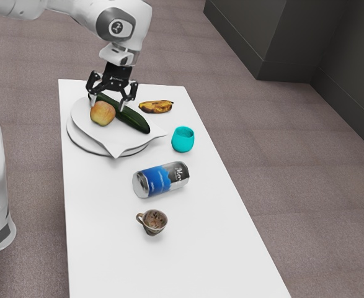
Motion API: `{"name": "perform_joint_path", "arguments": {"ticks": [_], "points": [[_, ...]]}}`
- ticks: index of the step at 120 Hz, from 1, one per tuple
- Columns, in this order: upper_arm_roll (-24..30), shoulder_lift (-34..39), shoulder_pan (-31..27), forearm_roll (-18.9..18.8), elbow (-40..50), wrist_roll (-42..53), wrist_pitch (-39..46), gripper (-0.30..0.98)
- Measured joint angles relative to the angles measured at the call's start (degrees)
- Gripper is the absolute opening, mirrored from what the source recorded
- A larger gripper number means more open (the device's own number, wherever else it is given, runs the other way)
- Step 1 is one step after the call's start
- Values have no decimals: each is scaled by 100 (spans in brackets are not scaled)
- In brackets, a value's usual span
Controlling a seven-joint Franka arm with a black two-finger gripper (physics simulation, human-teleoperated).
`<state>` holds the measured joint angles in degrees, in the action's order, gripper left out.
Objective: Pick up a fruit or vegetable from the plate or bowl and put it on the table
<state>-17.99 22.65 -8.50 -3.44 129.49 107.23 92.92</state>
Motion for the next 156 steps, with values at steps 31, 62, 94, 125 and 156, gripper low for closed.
{"name": "perform_joint_path", "arguments": {"ticks": [31,62,94,125,156], "points": [[-119,-26,-7,-14,16,-6,134,70],[-227,-431,-16,-14,22,-28,242,83],[-233,-502,-43,-11,14,-196,295,63],[-196,-413,-166,5,11,-429,334,47],[723,-36,-166,8,-863,-887,-44,24]]}}
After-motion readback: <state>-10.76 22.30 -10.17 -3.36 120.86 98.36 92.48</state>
